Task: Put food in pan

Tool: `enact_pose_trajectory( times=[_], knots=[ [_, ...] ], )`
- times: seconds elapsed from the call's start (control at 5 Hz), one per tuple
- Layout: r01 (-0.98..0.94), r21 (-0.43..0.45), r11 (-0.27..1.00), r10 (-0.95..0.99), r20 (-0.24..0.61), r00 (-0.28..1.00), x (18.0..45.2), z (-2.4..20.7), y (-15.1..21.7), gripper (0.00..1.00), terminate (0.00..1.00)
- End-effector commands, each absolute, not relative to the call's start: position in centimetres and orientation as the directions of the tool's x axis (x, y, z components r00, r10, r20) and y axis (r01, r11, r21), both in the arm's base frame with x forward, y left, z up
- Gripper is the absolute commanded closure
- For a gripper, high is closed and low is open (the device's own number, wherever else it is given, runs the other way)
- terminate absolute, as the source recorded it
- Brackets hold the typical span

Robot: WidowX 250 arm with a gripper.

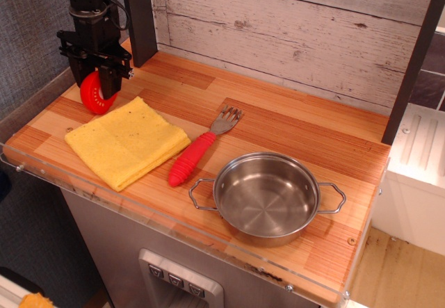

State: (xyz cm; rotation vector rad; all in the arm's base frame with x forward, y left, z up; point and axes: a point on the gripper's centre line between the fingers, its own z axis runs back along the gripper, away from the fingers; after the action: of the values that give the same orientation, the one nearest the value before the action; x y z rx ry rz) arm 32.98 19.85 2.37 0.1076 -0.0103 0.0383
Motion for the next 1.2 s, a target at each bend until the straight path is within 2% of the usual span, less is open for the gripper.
enact_pose_trajectory(
  times=[0.0, 0.2, 0.4, 0.8, 1.0],
  knots=[
    [-0.071, 0.097, 0.993, 0.05, 0.201, 0.978, 33.0, 12.1, 18.2, 1.0, 0.0],
    [-0.053, 0.064, 0.997, 0.034, 0.266, 0.963, 31.8, 15.8, 14.4, 1.0, 0.0],
    [0.052, 0.032, 0.998, -0.059, 0.264, 0.963, 29.6, 16.3, 9.7, 1.0, 0.0],
    [0.242, 0.053, 0.969, -0.247, 0.208, 0.946, 25.4, 14.1, 0.2, 1.0, 0.0],
    [0.289, 0.06, 0.955, -0.295, 0.176, 0.939, 25.0, 12.2, -4.3, 1.0, 0.0]
  ],
)
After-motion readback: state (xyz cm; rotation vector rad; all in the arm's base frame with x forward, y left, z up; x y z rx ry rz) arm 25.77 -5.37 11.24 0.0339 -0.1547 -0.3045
